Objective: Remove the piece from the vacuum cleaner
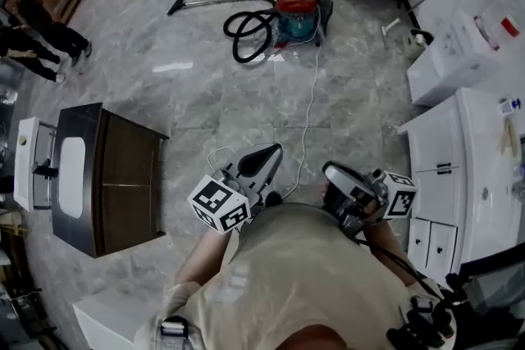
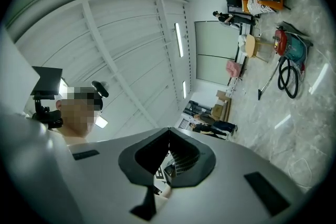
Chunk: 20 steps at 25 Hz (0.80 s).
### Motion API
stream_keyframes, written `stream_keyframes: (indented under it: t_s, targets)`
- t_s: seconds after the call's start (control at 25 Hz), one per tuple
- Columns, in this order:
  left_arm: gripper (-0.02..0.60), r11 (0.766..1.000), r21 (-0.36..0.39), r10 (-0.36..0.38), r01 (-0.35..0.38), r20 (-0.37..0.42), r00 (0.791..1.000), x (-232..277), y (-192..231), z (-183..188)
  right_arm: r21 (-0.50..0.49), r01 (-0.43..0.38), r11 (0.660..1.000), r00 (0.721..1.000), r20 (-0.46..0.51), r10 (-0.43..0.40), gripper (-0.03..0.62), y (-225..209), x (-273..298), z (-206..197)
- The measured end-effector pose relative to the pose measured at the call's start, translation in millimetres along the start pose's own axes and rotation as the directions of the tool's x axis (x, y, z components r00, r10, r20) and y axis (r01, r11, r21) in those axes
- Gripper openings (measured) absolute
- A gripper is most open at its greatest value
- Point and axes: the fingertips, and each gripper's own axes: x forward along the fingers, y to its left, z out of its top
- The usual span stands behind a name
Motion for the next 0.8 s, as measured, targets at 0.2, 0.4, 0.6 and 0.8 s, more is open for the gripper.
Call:
stream_keyframes:
  t_s: [0.2, 0.4, 0.6, 0.8]
  targets:
    - [0.003, 1.000, 0.016, -0.026, 0.026, 0.038, 0.999, -40.8, 29.4, 20.5, 0.005, 0.000, 1.000, 0.999, -0.040, 0.000, 0.003, -13.3, 52.4, -19.5]
    - [0.003, 1.000, 0.004, -0.031, 0.031, 0.044, 0.999, -66.0, 54.7, 24.7, 0.005, 0.009, 1.000, 0.997, -0.073, -0.008, 0.003, -23.8, 87.5, -35.9]
    - [0.003, 0.999, 0.015, -0.041, 0.041, 0.026, 0.999, -76.0, 72.7, 24.7, -0.007, 0.021, 1.000, 0.997, -0.077, -0.022, 0.003, -26.5, 106.4, -44.0]
    - [0.003, 0.998, 0.059, -0.024, 0.023, 0.014, 1.000, -70.8, 83.1, 23.6, -0.031, 0.044, 0.999, 0.997, -0.062, -0.046, 0.003, -28.2, 106.9, -40.8]
